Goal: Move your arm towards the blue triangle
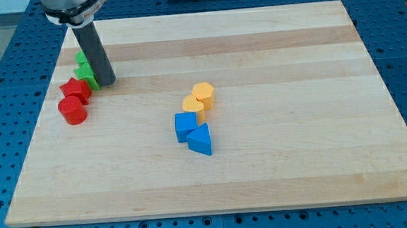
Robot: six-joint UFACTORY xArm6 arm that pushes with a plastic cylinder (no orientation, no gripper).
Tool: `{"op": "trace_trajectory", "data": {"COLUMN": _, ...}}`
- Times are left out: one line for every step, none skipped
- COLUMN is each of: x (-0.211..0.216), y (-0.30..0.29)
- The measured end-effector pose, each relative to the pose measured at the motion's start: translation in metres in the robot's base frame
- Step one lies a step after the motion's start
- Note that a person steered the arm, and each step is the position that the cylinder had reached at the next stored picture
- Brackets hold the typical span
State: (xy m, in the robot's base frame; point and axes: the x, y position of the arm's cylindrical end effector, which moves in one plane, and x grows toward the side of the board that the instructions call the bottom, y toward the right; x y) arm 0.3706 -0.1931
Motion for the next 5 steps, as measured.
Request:
{"op": "trace_trajectory", "data": {"x": 0.0, "y": -0.001}}
{"op": "trace_trajectory", "data": {"x": 0.0, "y": -0.003}}
{"op": "trace_trajectory", "data": {"x": 0.0, "y": 0.008}}
{"op": "trace_trajectory", "data": {"x": 0.0, "y": 0.088}}
{"op": "trace_trajectory", "data": {"x": 0.0, "y": 0.183}}
